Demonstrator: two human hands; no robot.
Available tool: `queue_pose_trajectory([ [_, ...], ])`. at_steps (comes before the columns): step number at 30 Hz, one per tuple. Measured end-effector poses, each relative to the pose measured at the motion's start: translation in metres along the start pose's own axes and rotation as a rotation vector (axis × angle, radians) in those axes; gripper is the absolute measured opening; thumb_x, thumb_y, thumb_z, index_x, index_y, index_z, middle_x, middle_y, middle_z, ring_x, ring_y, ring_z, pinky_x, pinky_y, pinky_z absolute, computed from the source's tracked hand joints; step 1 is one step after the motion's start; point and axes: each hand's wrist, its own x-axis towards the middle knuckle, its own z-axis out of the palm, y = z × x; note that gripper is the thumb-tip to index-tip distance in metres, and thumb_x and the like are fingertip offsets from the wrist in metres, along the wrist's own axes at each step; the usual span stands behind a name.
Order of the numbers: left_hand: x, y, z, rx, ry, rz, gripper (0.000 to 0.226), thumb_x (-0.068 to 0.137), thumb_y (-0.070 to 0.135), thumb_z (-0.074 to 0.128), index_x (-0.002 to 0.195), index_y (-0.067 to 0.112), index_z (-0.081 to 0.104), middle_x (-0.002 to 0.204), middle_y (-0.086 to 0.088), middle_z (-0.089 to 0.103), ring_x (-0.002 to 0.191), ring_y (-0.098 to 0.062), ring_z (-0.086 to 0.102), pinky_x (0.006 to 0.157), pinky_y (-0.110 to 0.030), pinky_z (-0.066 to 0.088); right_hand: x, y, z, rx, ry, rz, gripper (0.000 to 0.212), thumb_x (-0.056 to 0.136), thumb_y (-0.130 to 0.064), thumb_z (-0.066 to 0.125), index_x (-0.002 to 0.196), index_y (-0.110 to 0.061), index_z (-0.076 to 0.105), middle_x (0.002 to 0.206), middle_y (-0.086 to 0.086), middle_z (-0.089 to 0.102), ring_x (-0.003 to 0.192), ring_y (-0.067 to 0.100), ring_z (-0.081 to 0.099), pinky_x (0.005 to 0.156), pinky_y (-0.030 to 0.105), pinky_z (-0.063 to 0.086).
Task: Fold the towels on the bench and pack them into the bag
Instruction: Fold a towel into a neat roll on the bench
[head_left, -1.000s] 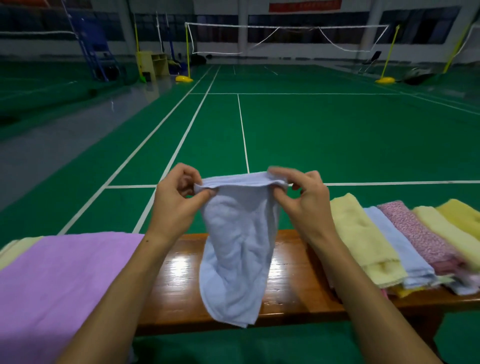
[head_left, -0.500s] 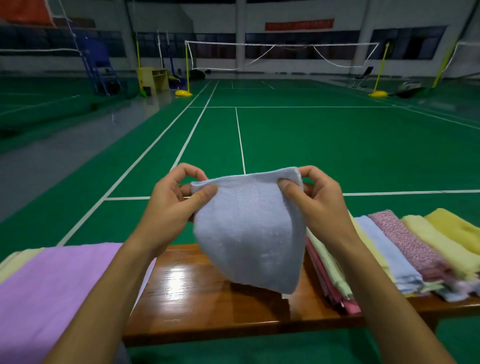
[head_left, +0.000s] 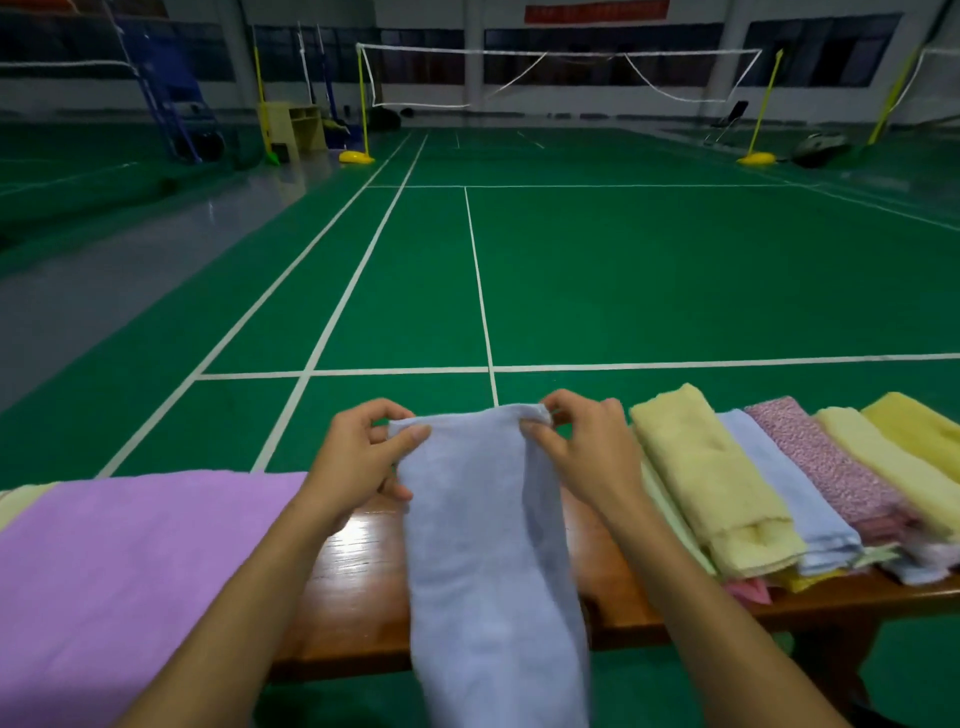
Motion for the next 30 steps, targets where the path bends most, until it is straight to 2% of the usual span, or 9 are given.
queue_pose_trajectory([
  [2,0.014,-0.032,0.009,-0.011,0.008,-0.060,0.018,0.098,0.010,0.074,0.108,-0.001,0.063,0.065,-0.005,0.065,0.057,-0.018,0.063,0.053,-0.036,0.063,0.000,0.011,0.022,-0.160,-0.018,0.074,0.020,0.095,-0.047,0.068,0.108,-0.032,0.071,0.103,-0.012,0.076,0.099,0.023,0.064,0.071,0.035,0.048],
  [3,0.022,-0.044,0.013,-0.021,0.018,-0.076,0.018,0.098,0.011,0.074,0.108,0.000,0.063,0.068,-0.009,0.067,0.063,-0.022,0.067,0.058,-0.037,0.064,0.001,0.017,0.033,-0.143,-0.033,0.120,0.018,0.096,-0.045,0.067,0.108,-0.032,0.071,0.104,-0.011,0.076,0.097,0.020,0.070,0.074,0.036,0.052],
  [6,0.047,-0.073,0.019,-0.016,0.074,-0.091,0.014,0.097,0.014,0.075,0.102,0.006,0.065,0.089,-0.026,0.073,0.083,-0.039,0.074,0.067,-0.044,0.066,0.005,0.030,0.065,0.233,-0.056,0.258,0.010,0.098,-0.028,0.067,0.090,-0.023,0.069,0.082,-0.004,0.077,0.059,0.012,0.074,0.070,0.043,0.061],
  [9,0.066,-0.098,0.022,0.008,0.101,-0.100,0.012,0.098,0.015,0.075,0.100,0.008,0.065,0.096,-0.031,0.070,0.088,-0.039,0.072,0.068,-0.049,0.067,0.011,0.042,0.090,0.515,-0.090,0.393,0.014,0.095,-0.016,0.071,0.084,-0.008,0.068,0.071,0.009,0.075,0.060,0.023,0.076,0.064,0.052,0.063],
  [12,0.078,-0.116,0.023,0.051,0.056,-0.120,0.010,0.100,0.017,0.073,0.101,0.011,0.065,0.094,-0.025,0.071,0.087,-0.033,0.072,0.070,-0.048,0.066,0.019,0.053,0.110,0.651,-0.083,0.483,0.026,0.093,-0.018,0.076,0.080,0.002,0.067,0.067,0.015,0.071,0.065,0.032,0.077,0.059,0.048,0.055],
  [15,0.084,-0.121,0.022,0.073,0.070,-0.091,0.011,0.102,0.012,0.068,0.112,0.016,0.065,0.109,-0.011,0.072,0.097,-0.022,0.072,0.074,-0.036,0.066,0.023,0.059,0.120,0.681,-0.063,0.472,0.014,0.095,-0.021,0.076,0.093,-0.007,0.072,0.081,0.010,0.078,0.072,0.027,0.076,0.066,0.048,0.059],
  [18,0.082,-0.119,0.019,0.094,0.079,-0.034,0.032,0.102,0.003,0.064,0.128,0.022,0.062,0.132,0.002,0.066,0.111,-0.010,0.069,0.083,-0.041,0.065,0.025,0.060,0.117,0.683,-0.060,0.470,0.040,0.095,-0.022,0.078,0.132,-0.016,0.065,0.120,-0.001,0.068,0.086,0.027,0.078,0.076,0.049,0.066],
  [22,0.069,-0.110,0.009,0.128,0.056,-0.013,0.036,0.100,-0.001,0.066,0.120,0.029,0.067,0.128,0.007,0.071,0.116,-0.015,0.070,0.090,-0.046,0.063,0.018,0.061,0.097,0.673,-0.084,0.439,0.025,0.098,-0.017,0.073,0.122,-0.012,0.068,0.114,0.001,0.072,0.082,0.025,0.079,0.073,0.050,0.066],
  [30,0.002,-0.086,-0.013,0.175,-0.147,-0.018,0.029,0.102,0.000,0.064,0.123,0.020,0.067,0.115,0.001,0.079,0.103,-0.022,0.077,0.083,-0.038,0.063,-0.045,0.062,0.055,0.712,-0.274,0.367,0.009,0.098,-0.010,0.073,0.106,-0.006,0.074,0.102,0.017,0.075,0.083,0.030,0.078,0.072,0.040,0.064],
])
